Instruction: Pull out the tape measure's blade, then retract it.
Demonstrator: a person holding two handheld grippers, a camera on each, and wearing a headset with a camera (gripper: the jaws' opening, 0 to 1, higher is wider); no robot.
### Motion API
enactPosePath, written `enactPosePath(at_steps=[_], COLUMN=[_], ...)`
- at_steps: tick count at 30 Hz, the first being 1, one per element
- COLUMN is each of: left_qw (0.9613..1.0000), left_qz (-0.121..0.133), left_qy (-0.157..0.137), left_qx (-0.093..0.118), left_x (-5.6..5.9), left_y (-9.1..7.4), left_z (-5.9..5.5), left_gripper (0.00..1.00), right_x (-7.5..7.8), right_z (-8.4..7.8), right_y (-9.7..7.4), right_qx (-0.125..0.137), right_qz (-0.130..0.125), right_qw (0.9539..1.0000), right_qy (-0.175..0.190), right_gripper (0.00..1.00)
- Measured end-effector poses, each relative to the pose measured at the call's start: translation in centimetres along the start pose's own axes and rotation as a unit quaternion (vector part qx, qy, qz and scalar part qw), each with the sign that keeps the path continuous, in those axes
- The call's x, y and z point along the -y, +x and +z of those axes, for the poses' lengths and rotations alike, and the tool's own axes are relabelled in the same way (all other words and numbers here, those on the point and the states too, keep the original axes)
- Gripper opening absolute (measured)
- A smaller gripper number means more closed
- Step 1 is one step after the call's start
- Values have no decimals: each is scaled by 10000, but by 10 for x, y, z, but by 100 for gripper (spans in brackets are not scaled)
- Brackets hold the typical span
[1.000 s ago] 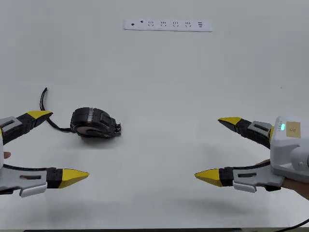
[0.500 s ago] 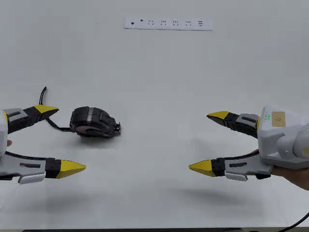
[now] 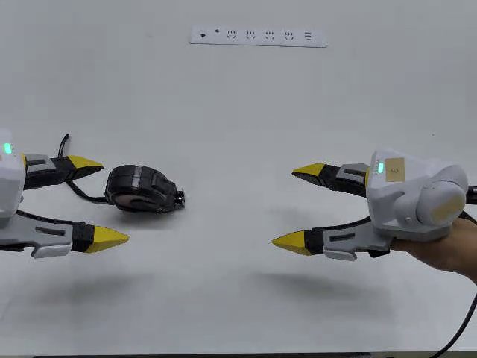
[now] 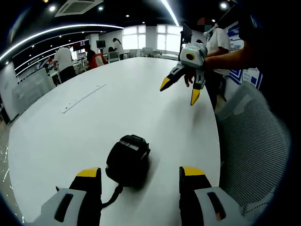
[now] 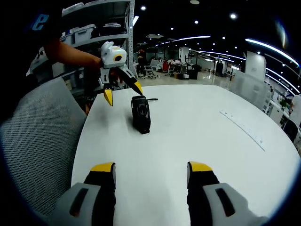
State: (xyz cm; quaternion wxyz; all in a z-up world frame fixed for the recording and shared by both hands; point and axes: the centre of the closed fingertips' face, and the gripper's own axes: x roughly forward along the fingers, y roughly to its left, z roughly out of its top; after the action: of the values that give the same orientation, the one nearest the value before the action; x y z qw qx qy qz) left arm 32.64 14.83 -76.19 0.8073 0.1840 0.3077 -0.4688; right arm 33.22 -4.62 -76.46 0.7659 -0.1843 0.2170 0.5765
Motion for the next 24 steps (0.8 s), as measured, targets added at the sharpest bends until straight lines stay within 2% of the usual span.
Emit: enactPosePath(at_steps=[9,19,24], left_qw=[9994,9967,9950], left_qz=[-189,-450,-590], left_qy=[191,358,372], left_qx=[-214,-569,-710], left_x=[-10,-18,-18], left_y=[7,15,21], left_z=[1,-6,-9], left_gripper=[53,41,37], right_x=[2,-1,-4], right_z=[11,18,19], right_y=[21,47,60], right_qx=[9,-21,-75], right_qz=[211,454,568], right_qw=[9994,9977,9964], right_qy=[-271,-505,-622], right_gripper=[54,47,44])
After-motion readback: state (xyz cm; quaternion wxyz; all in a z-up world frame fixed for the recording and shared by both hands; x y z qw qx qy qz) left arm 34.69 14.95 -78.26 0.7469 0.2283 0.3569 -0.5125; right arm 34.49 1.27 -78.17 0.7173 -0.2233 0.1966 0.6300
